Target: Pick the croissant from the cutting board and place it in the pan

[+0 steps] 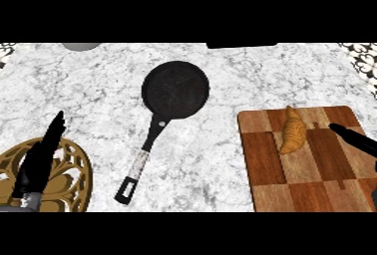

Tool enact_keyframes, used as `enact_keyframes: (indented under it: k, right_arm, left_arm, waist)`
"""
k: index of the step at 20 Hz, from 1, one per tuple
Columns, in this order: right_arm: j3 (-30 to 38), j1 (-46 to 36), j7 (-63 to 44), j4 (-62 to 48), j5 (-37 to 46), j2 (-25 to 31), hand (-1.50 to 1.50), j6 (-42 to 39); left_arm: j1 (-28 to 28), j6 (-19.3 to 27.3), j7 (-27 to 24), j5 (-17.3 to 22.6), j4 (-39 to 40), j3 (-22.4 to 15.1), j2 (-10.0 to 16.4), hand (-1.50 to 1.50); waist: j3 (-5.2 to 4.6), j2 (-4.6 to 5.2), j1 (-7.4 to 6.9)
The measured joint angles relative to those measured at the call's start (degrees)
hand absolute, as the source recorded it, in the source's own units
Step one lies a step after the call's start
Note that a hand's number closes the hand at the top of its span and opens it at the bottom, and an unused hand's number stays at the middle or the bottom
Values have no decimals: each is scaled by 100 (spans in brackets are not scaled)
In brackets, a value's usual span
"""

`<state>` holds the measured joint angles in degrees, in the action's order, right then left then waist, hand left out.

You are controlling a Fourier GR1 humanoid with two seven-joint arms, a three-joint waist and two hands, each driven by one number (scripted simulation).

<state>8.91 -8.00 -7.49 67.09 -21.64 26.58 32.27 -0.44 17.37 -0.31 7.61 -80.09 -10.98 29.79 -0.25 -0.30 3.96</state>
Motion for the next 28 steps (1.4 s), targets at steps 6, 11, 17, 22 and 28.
enact_keyframes:
  k: [6,11,17,22,28]
  right_arm:
    - [-572,854,-1790,617,472,723,-150,525]
    - [-992,1073,-3396,1664,559,1769,-150,-5]
    - [-931,715,-4480,2384,31,2465,-150,-984]
    - [-956,-9,-5017,2135,-260,2645,-150,-1643]
    - [-1199,-906,-5381,1431,-536,2625,-150,-2173]
  left_arm:
    - [157,-79,281,-9,-428,-253,-94,0]
    - [146,-50,417,-102,-564,-363,-186,0]
    - [291,-125,502,-178,-827,-429,-222,0]
    - [218,-196,655,-265,-921,-385,-280,0]
    - [162,-279,782,-375,-1021,-361,-327,0]
  waist:
    - [-12,-30,-161]
    - [-8,-15,-257]
    - [12,8,-384]
    - [19,30,-449]
    - [21,47,-523]
